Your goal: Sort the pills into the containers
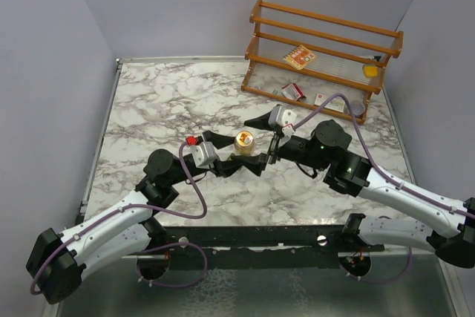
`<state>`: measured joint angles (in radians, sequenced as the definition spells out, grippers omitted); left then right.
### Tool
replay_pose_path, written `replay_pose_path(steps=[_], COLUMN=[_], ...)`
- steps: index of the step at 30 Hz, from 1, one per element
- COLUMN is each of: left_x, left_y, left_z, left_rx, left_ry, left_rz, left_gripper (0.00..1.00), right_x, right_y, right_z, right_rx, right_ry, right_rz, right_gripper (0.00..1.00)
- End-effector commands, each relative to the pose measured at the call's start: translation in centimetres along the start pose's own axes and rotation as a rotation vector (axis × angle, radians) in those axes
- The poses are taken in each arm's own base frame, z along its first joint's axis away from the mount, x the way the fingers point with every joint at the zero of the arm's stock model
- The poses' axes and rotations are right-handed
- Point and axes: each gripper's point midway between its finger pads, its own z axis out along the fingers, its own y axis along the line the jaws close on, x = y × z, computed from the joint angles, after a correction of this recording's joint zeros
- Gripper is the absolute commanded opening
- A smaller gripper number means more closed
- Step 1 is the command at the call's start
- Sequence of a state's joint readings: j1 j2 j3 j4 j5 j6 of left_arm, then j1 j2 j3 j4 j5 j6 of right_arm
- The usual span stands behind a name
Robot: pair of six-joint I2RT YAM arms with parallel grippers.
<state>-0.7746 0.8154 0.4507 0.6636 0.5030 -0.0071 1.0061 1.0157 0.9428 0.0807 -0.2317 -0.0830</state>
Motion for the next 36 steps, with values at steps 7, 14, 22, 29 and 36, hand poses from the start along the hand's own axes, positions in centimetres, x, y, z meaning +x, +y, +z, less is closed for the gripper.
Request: replay_pose_path(steps=[7,14,22,29,36], left_x=[-1.6,-0.9,0.1,0.2,0.0], left_y=[3.9,5.4,5.9,5.8,6.0], left_z=[-0.7,-1.4,-1.3,-1.4,-1.7], left_rx=[-0.230,-0.332,-0.352,-0.352,-0.372], left_ry=[-0.046,-0.041,-0.018,-0.020,-0.026], left_rz=[0.043,0.029,0.023,0.022,0.028], left_gripper=[0.00,0.00,0.00,0.00,0.00], right_x=[-0.1,-1.0,-1.5,-1.7,-1.5], right_y=[-3.7,-3.1,-2.0,-3.2,-3.9], right_z=[0.5,1.4,3.3,3.0,2.4], right_rx=[0.221,0.232,0.232,0.318,0.363], right_ry=[-0.050,-0.120,-0.155,-0.184,-0.171], right_rz=[0.016,-0.001,-0.019,-0.032,-0.036], right_gripper=[0.98,0.99,1.00,1.00,0.96])
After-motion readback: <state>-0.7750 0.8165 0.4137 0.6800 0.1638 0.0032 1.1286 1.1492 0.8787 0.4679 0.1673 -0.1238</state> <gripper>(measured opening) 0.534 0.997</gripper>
